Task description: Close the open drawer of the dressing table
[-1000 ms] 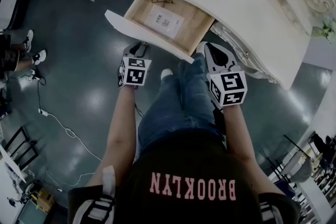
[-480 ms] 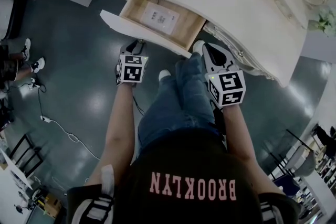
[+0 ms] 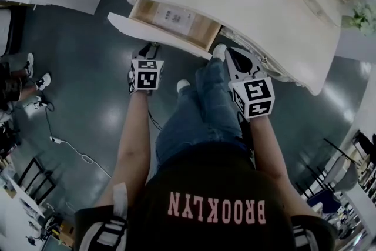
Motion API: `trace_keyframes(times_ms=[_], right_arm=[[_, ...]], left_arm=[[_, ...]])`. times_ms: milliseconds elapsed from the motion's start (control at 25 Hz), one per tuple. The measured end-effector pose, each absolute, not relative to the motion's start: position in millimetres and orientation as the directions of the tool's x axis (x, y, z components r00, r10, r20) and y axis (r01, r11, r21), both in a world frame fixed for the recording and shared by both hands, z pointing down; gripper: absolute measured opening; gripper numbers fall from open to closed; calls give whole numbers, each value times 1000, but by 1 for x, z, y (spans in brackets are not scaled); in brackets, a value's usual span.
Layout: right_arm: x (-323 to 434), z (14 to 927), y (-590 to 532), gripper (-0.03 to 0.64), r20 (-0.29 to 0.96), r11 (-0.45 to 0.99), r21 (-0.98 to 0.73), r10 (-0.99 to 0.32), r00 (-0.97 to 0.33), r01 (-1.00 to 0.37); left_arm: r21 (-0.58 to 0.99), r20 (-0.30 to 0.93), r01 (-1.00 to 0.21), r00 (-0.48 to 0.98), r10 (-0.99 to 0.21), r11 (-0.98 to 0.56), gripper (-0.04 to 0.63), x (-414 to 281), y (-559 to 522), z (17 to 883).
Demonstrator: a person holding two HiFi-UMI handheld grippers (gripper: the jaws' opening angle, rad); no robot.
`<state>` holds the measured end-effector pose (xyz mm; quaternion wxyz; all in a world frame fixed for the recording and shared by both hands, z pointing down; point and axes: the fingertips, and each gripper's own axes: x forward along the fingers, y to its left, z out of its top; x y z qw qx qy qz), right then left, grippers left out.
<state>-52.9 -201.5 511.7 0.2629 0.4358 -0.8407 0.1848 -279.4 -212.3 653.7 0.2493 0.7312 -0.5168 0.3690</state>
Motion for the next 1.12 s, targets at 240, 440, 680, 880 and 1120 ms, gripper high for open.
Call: trace_keyframes(times_ms=[240, 440, 680, 880, 1120], right_arm=[[-50, 508, -212, -8, 600, 551, -82, -638, -482, -831], [-41, 506, -224, -8, 608, 557, -79, -630, -483, -826], [-33, 506, -234, -9, 617, 562, -77, -622, -483, -823], [-25, 503, -246, -8, 621, 563, -74, -620, -480, -823], [-19, 503, -259, -8, 619, 571, -76, -616, -488, -818]], left_arm=[[-15, 803, -939, 193, -563, -344, 117, -275, -225, 654], [-14, 802, -936, 200, -563, -352, 117, -265, -243, 653], [-14, 799, -937, 200, -567, -350, 117, -257, -262, 653], [-9, 800, -933, 208, -562, -359, 117, -248, -280, 652], [-13, 802, -934, 204, -562, -357, 118, -240, -296, 654]])
